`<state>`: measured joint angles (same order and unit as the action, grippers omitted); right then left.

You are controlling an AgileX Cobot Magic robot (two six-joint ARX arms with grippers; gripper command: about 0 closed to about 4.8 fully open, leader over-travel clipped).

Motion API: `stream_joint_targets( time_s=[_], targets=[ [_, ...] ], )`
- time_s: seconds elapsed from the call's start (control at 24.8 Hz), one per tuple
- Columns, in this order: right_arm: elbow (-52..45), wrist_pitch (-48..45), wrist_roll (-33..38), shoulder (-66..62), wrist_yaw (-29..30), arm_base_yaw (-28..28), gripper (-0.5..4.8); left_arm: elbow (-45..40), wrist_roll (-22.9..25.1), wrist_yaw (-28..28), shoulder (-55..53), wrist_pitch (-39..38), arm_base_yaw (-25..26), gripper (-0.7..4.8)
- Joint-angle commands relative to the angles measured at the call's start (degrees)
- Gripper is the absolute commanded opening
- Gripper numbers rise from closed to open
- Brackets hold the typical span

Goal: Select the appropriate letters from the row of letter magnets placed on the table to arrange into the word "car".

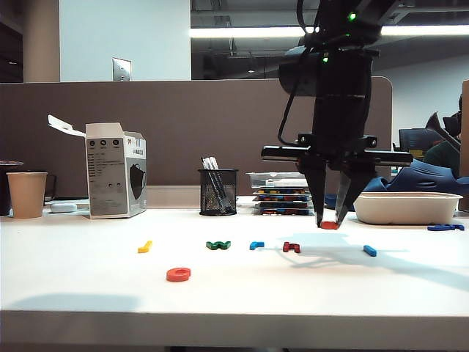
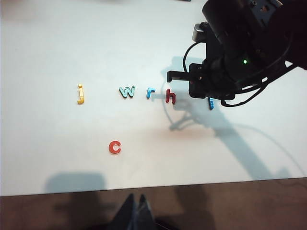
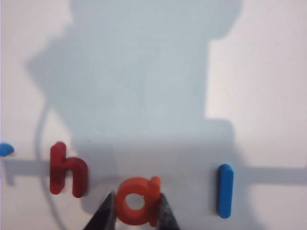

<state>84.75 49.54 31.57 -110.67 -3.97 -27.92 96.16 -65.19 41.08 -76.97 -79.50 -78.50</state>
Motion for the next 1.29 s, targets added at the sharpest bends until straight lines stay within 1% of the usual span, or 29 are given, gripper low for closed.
stream_joint_targets(
  time_s=[0.04,0.28,0.4,0.76,0.89,1.17,1.29],
  targets=[
    [0.13,0.52,0.39,1.55,0.33,-0.61,0.44,0.07,0.04,0.2,0.15,0.11,0.04,-0.06],
    [0.11,1.86,4.7,2.91,1.38,-3.56,0.44,0.07,0.04,0.15,0.15,0.11,0.02,-0.06],
    [0.11,1.81,7.43,2.93,1.29,-8.15,0.44,0.07,0.04,0.13,0.15,0.11,0.04,-0.06],
    [0.09,1.29,13.03,2.89,1.11,-14.67,0.44,0.07,0.04,0.11,0.15,0.11,0.04,-0.06],
    [0.09,0.9,15.45,2.75,-0.35,-16.83,0.44,0.07,0.04,0.13,0.15,0.13,0.04,-0.05],
    [-1.05,0.98,17.97,2.73,-0.61,-19.04,0.44,0.07,0.04,0.11,0.15,0.13,0.04,-0.05],
    [-3.06,-0.02,19.21,2.73,-0.02,-19.61,0.44,0.07,0.04,0.09,0.15,0.13,0.02,-0.06]
  ],
)
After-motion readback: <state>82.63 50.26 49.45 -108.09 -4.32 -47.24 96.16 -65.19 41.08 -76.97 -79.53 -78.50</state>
